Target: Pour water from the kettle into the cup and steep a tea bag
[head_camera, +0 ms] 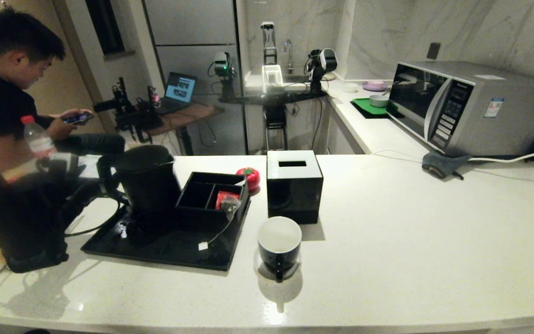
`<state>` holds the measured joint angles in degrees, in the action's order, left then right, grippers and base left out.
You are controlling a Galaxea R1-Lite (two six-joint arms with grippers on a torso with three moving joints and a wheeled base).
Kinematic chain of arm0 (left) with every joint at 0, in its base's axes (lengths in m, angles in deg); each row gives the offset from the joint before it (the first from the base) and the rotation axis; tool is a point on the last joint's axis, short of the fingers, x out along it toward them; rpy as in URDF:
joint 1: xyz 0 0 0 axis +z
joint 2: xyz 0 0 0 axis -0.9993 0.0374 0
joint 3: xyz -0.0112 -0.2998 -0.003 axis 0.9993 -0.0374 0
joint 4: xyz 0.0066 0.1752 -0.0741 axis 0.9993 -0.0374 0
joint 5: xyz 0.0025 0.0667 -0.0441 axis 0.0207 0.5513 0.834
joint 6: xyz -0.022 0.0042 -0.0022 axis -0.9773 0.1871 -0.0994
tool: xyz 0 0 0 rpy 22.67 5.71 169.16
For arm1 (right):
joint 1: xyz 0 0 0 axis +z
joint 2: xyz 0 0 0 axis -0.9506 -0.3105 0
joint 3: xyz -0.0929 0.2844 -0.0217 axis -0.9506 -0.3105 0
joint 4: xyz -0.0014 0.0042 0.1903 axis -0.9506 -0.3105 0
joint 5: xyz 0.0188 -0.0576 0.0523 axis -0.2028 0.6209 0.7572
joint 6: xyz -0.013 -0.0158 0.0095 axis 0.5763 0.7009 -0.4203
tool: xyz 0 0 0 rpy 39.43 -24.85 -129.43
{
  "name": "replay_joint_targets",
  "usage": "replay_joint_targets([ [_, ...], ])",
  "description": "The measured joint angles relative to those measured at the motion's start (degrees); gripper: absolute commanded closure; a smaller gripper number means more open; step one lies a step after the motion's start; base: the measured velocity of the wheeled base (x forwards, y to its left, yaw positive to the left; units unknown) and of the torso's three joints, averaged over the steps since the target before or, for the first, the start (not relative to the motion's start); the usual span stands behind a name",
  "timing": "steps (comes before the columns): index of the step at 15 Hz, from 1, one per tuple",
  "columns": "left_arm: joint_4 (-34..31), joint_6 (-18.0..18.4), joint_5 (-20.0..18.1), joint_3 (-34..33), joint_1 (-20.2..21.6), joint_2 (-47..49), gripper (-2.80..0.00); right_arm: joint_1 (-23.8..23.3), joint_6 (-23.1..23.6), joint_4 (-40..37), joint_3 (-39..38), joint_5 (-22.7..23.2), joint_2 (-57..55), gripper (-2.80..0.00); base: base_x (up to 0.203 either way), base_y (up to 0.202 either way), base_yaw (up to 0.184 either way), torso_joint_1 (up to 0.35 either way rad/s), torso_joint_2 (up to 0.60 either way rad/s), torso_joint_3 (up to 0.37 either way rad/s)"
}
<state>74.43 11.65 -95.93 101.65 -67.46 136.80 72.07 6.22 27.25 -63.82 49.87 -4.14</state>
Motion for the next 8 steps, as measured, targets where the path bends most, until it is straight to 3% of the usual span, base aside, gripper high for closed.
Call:
replay_joint_targets([
  [8,-0.02,-0.11,-0.02,3.33,-1.30,2.37,-2.80,0.00,0.02,0.00,0.00,-0.03,0.00,0.00,0.000,0.000,0.000,0.000,0.00,0.000],
])
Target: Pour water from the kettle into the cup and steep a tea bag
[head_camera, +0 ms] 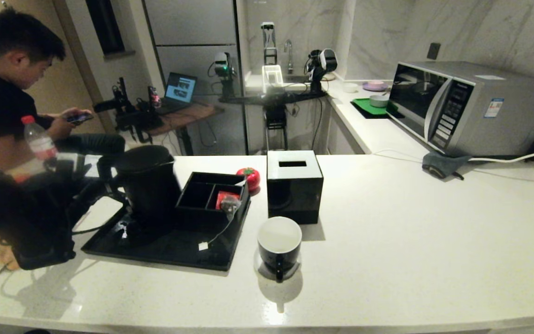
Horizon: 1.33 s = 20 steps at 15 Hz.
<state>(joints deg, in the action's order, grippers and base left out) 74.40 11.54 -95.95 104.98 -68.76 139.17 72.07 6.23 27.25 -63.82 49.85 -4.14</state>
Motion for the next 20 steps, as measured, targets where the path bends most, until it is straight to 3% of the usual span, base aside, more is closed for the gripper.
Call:
replay_joint_targets([
  [18,0.00,-0.26,-0.03,5.75,-1.45,3.12,-2.80,0.00,0.00,0.00,0.00,0.00,0.00,0.00,0.000,0.000,0.000,0.000,0.00,0.000],
  [19,0.02,-0.26,-0.04,5.72,-1.45,3.15,0.00,0.00,0.01,0.00,0.00,0.03,0.00,0.00,0.000,0.000,0.000,0.000,0.00,0.000],
  [20,0.00,-0.20,-0.15,5.72,-1.50,3.16,0.00,0.00,-0.02,0.00,0.00,0.00,0.00,0.00,0.000,0.000,0.000,0.000,0.00,0.000],
])
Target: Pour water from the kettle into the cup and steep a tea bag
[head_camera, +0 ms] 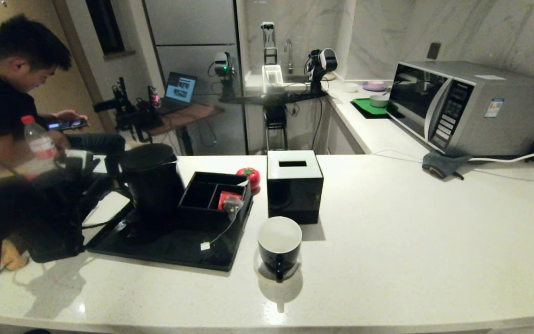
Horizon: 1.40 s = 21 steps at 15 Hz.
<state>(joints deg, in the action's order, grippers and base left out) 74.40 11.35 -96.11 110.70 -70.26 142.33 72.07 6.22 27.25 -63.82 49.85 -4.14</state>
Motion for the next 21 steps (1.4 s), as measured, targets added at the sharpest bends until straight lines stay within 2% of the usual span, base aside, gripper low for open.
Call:
replay_joint_targets([
  [12,-0.20,0.18,0.20,-0.15,0.18,-0.43,0.00,0.00,0.02,0.02,0.00,-0.01,0.00,0.00,0.000,0.000,0.000,0.003,0.00,0.001],
  [21,-0.21,0.30,0.13,-2.48,0.04,-4.25,0.00,0.00,0.02,0.00,0.00,0.00,0.00,0.00,0.000,0.000,0.000,0.000,0.00,0.000],
])
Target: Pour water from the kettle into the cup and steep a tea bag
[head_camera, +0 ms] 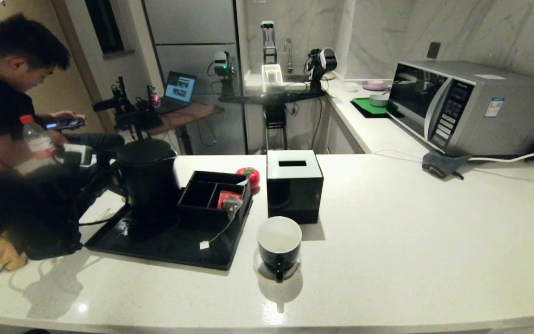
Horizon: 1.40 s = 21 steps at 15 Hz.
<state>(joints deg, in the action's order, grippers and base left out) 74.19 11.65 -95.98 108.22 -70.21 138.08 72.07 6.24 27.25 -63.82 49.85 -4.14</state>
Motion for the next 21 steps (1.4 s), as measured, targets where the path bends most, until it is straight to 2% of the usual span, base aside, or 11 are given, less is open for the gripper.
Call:
replay_joint_targets([
  [21,0.28,0.21,0.05,-15.58,-1.14,-19.06,0.00,0.00,-0.01,0.00,0.00,0.01,0.00,0.00,0.000,0.000,0.000,0.000,0.00,0.000],
])
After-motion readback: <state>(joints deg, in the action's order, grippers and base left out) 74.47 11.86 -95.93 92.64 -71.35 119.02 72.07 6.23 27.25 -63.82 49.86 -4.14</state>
